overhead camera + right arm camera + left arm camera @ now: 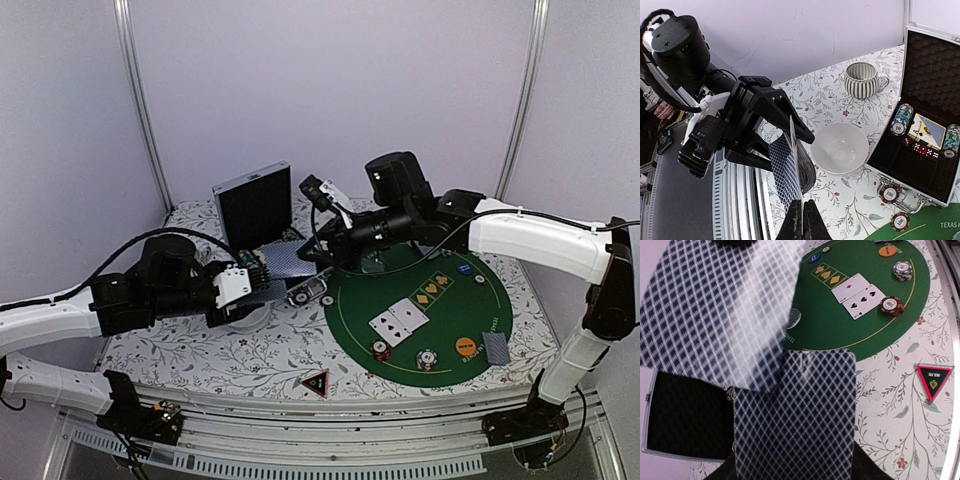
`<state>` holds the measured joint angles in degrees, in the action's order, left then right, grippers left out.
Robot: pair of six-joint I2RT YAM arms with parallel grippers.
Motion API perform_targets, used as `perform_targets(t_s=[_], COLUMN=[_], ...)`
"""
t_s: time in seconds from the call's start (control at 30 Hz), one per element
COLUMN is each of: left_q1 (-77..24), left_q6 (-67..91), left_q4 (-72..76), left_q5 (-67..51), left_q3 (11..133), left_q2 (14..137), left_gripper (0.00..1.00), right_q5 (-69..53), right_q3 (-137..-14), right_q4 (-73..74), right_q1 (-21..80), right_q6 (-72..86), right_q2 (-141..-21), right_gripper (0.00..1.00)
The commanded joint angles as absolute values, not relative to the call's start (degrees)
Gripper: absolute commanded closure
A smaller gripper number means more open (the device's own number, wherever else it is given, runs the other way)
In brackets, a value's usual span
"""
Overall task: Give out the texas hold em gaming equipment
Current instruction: Pick up the poker card from the face-down deck piles, then flop the poker card in the community card area.
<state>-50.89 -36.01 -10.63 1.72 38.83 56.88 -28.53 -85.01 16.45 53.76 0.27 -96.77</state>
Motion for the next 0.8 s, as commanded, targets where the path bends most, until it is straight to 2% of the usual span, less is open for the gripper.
perform_targets(t_s=[0.0,0.13,0.33,0.5,0.77], left_q1=[-51.0,-51.0,-51.0,-51.0,-51.0], left_q6=[-36.3,-36.2,-36.3,-36.3,-36.2], left_q4=[-9.2,-9.3,-9.3,-9.4,-9.6], left_q5=[0.9,1.0,0.9,0.7,0.2], left_q3=[38.6,38.6,38.6,38.8,38.8], left_q2=[55.9,55.7,55.4,55.4,55.0], left_gripper=[0.47,0.47,0.46,0.47,0.46], right_q5=[-29.5,-23.3,-1.2,9.0,15.7], right_q3=[-86.0,-82.2,-71.7,-65.4,-61.7], right_q4=[17.7,18.5,19.2,17.3,6.9], right_q1=[50.4,44.9,36.6,36.1,35.9], right_q6=[-1.8,-4.8,-15.3,-29.6,-44.8], right_q2=[-91.7,-85.3,-79.8,-83.0,-94.5], right_gripper=[0.98,0.98,0.98,0.98,0.98])
